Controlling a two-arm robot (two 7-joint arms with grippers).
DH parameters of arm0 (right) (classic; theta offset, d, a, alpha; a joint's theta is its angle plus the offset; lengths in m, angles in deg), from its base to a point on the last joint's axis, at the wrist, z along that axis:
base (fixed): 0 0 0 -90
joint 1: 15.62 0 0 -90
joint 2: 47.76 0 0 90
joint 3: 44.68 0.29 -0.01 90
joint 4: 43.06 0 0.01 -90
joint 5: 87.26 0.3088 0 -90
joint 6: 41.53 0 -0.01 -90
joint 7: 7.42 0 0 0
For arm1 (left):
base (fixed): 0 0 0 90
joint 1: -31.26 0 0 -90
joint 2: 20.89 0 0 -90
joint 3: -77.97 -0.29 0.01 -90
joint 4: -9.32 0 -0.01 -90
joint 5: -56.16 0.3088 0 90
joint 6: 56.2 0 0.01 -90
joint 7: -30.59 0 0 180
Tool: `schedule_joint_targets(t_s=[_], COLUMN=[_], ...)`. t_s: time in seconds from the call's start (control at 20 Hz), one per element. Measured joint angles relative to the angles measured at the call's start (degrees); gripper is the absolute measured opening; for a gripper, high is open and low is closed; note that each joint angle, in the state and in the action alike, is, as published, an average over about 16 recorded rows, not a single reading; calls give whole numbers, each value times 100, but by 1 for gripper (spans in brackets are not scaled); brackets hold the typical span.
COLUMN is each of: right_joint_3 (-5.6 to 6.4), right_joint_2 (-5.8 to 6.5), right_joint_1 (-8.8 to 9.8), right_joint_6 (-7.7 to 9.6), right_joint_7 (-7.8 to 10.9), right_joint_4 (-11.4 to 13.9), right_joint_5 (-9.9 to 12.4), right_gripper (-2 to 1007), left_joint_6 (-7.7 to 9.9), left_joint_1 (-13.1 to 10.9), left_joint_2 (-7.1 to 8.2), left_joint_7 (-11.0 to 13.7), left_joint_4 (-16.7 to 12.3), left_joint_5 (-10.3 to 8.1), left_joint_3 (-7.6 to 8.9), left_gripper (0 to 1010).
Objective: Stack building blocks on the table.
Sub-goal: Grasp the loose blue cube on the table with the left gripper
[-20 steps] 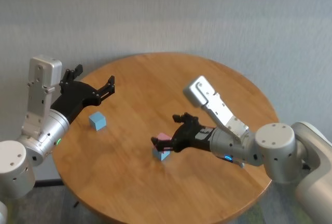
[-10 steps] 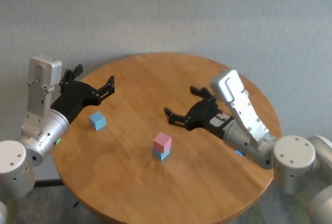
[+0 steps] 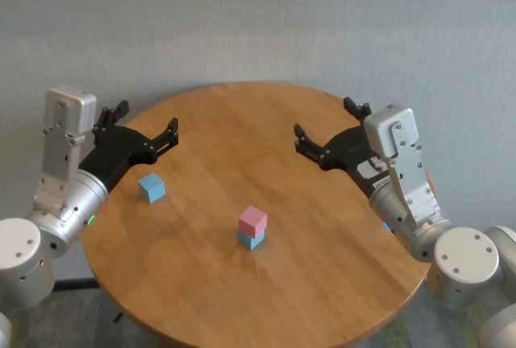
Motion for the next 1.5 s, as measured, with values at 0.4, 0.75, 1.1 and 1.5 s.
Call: schedule_joint_targets(t_s=[0.4, 0.75, 1.1, 1.5], right_joint_3=[151, 166, 153, 142], right_joint_2=[-163, -207, -196, -186], right_joint_1=[49, 47, 41, 38], right_joint_6=[-304, -304, -293, -289], right_joint_7=[-262, -273, -266, -261], right_joint_4=[-116, -156, -154, -149], right_joint_5=[-201, -218, -209, -202], right_gripper=[1005, 1005, 1005, 1005], left_joint_6=[0, 6, 42, -44], left_joint_1=[0, -45, -377, -800], left_joint_2=[0, 9, 167, 506], left_joint_7=[0, 27, 363, 1178], left_joint_4=[0, -35, -235, -261], left_joint_5=[0, -37, -361, -879], left_joint_3=[0, 31, 262, 603], left_gripper=[1001, 1001, 1001, 1001])
